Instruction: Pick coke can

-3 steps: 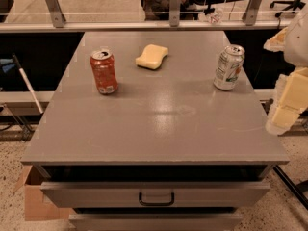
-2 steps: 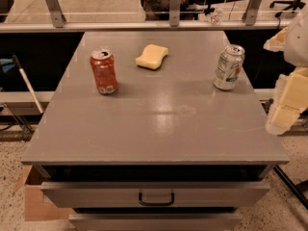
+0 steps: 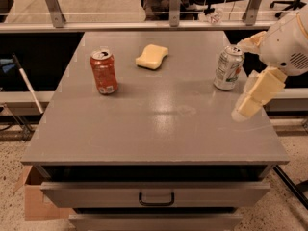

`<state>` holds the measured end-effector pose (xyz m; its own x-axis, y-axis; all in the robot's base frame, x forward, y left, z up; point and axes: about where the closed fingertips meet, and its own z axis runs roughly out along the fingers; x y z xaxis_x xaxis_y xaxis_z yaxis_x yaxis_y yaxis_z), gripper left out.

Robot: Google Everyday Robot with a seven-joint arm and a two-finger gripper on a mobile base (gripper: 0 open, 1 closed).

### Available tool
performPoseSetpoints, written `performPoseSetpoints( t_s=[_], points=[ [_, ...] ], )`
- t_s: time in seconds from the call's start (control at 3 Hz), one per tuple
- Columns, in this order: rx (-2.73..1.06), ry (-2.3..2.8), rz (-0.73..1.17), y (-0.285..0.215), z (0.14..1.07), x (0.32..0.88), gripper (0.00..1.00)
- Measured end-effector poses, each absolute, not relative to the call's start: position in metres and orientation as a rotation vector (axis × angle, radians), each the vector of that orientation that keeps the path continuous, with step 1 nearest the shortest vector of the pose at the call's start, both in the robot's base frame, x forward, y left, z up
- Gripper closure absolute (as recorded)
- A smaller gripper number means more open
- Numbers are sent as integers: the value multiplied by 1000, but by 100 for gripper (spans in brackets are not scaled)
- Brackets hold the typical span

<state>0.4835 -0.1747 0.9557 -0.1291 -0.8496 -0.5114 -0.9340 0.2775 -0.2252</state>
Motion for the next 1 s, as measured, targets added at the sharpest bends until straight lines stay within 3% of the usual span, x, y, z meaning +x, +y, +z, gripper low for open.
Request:
performPoseSetpoints(
  t_s=[0.33,1.0],
  points=[
    [-1549,1816,460,-139,952,507,0],
    [-1509,1641,698,-81,962,515,0]
  ],
)
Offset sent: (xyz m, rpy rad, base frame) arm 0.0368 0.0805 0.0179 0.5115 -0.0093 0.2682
